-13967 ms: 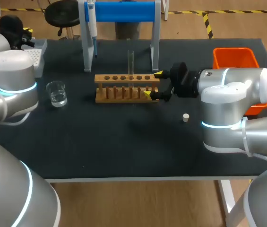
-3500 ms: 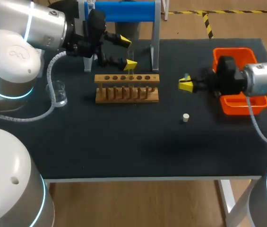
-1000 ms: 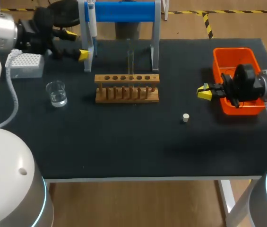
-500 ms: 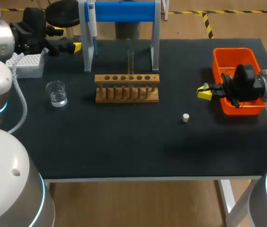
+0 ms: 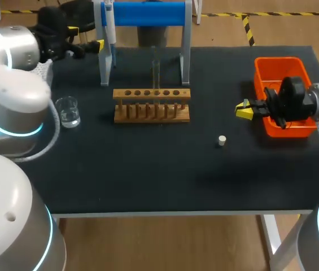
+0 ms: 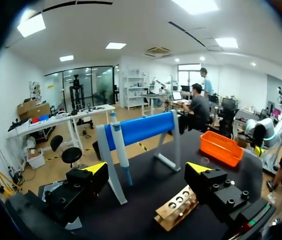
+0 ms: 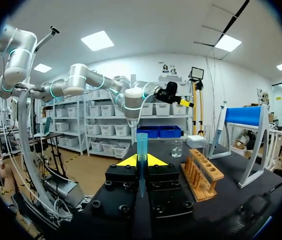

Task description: Invert the test tube, pick up the pipette, mount the tip to pipette, aspirate from beaker and dispense into the tube, eject the tip, return the pipette, and cap with the stopper.

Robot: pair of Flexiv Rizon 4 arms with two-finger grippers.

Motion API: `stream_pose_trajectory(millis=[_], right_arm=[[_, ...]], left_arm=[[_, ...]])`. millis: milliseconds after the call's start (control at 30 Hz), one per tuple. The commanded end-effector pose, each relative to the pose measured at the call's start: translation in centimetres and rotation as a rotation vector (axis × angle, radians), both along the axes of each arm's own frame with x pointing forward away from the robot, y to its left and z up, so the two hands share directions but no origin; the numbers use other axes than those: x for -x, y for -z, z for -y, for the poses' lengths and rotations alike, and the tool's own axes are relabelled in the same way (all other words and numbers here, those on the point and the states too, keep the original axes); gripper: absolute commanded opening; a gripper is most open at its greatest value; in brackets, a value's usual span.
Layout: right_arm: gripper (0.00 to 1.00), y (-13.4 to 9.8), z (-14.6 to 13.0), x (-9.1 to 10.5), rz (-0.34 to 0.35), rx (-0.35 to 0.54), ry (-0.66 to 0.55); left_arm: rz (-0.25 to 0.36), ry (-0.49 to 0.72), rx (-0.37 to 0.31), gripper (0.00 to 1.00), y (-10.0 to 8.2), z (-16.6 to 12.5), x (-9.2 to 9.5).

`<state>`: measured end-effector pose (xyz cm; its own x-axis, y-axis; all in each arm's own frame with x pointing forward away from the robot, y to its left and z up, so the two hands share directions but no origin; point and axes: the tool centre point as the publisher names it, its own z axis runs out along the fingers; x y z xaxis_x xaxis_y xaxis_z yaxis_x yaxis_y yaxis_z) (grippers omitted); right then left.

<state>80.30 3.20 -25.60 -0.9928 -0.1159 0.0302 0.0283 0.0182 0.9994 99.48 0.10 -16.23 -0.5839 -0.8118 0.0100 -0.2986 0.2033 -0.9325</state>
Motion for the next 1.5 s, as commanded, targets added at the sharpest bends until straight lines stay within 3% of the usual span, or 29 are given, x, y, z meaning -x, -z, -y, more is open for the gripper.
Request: stream_pose_trajectory(millis=[33,633,1000,1500], right_arm=[[0.0,0.0,0.1,0.0,0.0,0.0,-0.001],[0.0,0.0,0.1,0.0,0.0,0.0,-0.001],[0.0,0.0,0.1,0.0,0.0,0.0,-0.001],[0.0,0.0,0.1,0.0,0.0,0.0,-0.001]], left_arm=[[0.012,-0.094,-0.018,1.0,1.2,1.7,-1.9],[0.034,-0.338,-0.044,1.0,2.6,3.4,-4.4],[0.064,-0.464,-0.011,1.0,2.6,3.5,-6.8],[0.105,-0.525,0.051,1.0,2.7,3.6,-10.8]])
